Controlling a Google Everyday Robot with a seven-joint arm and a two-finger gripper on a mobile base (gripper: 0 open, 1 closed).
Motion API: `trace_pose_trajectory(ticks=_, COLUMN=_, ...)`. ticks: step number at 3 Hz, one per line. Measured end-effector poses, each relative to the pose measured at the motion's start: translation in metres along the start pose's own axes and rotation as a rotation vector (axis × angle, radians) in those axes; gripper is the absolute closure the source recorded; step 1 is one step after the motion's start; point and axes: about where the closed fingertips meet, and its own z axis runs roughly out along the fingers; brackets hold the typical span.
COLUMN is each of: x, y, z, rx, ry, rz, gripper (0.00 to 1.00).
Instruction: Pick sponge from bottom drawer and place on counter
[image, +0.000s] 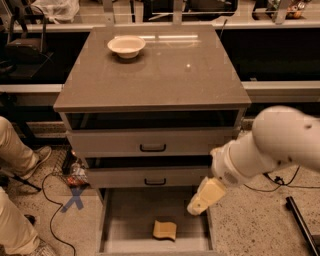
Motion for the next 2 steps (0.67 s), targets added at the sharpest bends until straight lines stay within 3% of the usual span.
trace_pose_trajectory(ticks=1, x=0.049, y=0.014, z=0.085, rx=-0.015, ry=-0.025, rz=0.067, gripper=0.00)
trace_pose_trajectory(ticks=2, x=0.065, y=0.011, z=0.142, rx=-0.008, ry=-0.089, rz=0.125, gripper=0.00)
